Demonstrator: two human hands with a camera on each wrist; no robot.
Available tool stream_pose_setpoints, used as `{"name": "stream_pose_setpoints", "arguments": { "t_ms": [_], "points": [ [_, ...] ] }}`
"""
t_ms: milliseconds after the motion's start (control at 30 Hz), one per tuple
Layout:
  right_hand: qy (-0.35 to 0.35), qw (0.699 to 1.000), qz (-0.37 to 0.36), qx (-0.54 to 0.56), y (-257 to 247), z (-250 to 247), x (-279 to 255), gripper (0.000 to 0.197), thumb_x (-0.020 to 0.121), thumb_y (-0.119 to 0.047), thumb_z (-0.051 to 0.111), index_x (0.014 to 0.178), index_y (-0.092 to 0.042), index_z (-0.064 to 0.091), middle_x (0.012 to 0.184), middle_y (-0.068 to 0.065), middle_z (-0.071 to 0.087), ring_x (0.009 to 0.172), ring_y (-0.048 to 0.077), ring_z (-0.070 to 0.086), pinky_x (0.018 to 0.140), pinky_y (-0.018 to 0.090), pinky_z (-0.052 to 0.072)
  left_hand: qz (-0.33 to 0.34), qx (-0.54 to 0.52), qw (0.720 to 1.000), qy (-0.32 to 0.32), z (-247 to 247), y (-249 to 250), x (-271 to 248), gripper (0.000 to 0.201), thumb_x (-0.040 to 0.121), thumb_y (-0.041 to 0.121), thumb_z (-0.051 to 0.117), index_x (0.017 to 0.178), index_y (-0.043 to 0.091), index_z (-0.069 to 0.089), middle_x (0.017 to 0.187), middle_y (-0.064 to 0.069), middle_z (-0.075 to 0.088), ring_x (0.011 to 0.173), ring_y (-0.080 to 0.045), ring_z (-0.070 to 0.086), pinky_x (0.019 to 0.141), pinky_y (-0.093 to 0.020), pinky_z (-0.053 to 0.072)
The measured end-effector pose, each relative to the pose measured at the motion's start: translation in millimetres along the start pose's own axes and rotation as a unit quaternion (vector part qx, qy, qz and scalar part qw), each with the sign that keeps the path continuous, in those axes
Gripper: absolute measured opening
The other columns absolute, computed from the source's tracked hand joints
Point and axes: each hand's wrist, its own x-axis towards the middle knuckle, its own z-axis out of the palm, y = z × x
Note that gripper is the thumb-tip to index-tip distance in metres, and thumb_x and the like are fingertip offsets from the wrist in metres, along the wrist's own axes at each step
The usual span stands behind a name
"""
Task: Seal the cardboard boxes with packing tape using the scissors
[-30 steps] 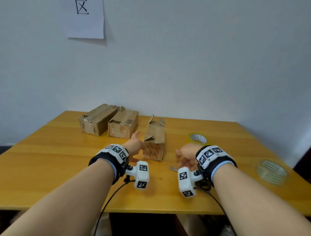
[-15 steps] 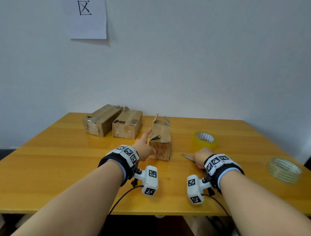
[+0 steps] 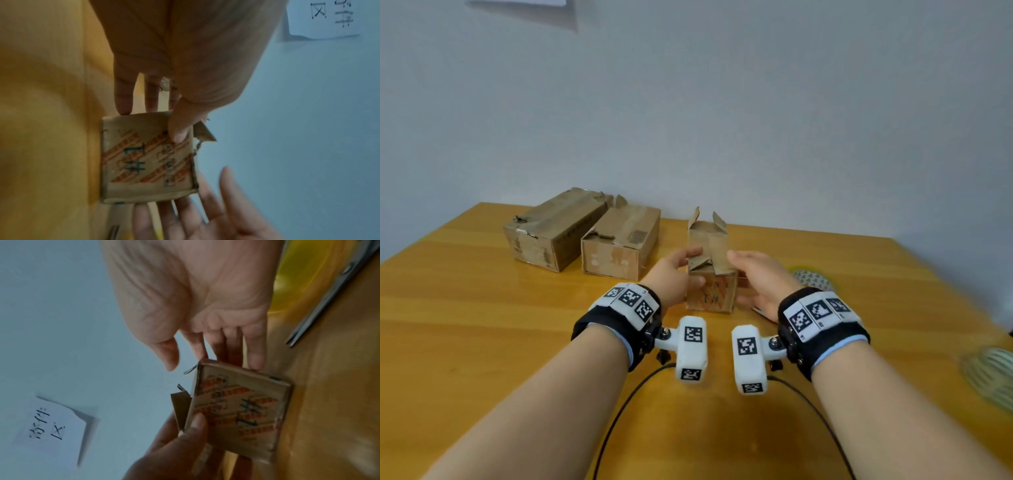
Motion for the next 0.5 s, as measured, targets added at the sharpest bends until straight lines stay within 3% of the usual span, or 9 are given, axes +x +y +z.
{"name": "stream_pose_setpoints", "arguments": {
  "t_ms": [67,133,233,300,367,433,500],
  "points": [
    [0.008,1.0,0.011,0.0,0,-4,5,0.032,0.101,-0.03,0.058,0.132,-0.022,0.057,0.123,0.0,0.063,0.111,0.021,0.06,0.096,0.05,0.053,-0.015,-0.035,0.999,-0.016,-3,2,3,0.061,0.09,-0.01,0.05,0.134,0.032,0.056,0.135,0.001,0.049,0.111,-0.022,0.057,0.085,-0.04,0.055],
    [0.004,1.0,0.018,0.003,0,-7,9,0.029,0.102,-0.027,0.057,0.131,-0.022,0.057,0.119,0.0,0.064,0.108,0.019,0.06,0.094,0.049,0.053,-0.029,-0.058,0.997,-0.034,-7,4,5,0.062,0.081,-0.007,0.047,0.127,0.032,0.061,0.131,0.0,0.055,0.112,-0.023,0.058,0.088,-0.045,0.053],
    [-0.016,1.0,0.015,-0.021,-4,-6,12,0.04,0.1,-0.051,0.053,0.129,-0.025,0.058,0.119,-0.009,0.061,0.107,0.015,0.056,0.096,0.051,0.051,-0.055,-0.108,0.992,-0.031,-13,6,10,0.052,0.069,0.011,0.049,0.11,0.03,0.073,0.125,-0.004,0.062,0.115,-0.025,0.056,0.085,-0.043,0.052],
    [-0.034,0.998,0.003,-0.052,-10,-3,14,0.056,0.093,-0.067,0.051,0.134,-0.029,0.055,0.116,-0.012,0.059,0.107,0.014,0.056,0.09,0.047,0.052,-0.062,-0.13,0.989,-0.013,-14,9,16,0.033,0.08,0.015,0.051,0.099,0.025,0.077,0.121,-0.004,0.064,0.114,-0.025,0.057,0.092,-0.046,0.049],
    [-0.054,0.995,-0.007,-0.08,-15,1,13,0.059,0.085,-0.074,0.057,0.125,-0.032,0.057,0.11,-0.012,0.065,0.102,0.013,0.061,0.084,0.043,0.054,-0.057,-0.11,0.992,-0.012,-11,11,22,0.019,0.089,0.017,0.055,0.096,0.022,0.073,0.114,-0.001,0.066,0.11,-0.023,0.058,0.095,-0.047,0.047],
    [-0.06,0.993,-0.022,-0.097,-17,3,17,0.057,0.078,-0.073,0.067,0.117,-0.032,0.061,0.108,-0.008,0.071,0.1,0.014,0.066,0.085,0.043,0.057,-0.047,-0.081,0.996,-0.006,-9,9,28,0.013,0.089,0.016,0.062,0.1,0.019,0.067,0.104,-0.001,0.068,0.107,-0.023,0.06,0.096,-0.048,0.046],
    [-0.062,0.991,-0.036,-0.111,-19,1,20,0.042,0.08,-0.062,0.072,0.109,-0.034,0.063,0.104,-0.008,0.073,0.097,0.012,0.067,0.087,0.041,0.057,-0.039,-0.062,0.997,0.001,-8,7,34,0.015,0.087,0.014,0.064,0.1,0.02,0.065,0.099,-0.001,0.07,0.105,-0.023,0.063,0.093,-0.047,0.048]
  ]
}}
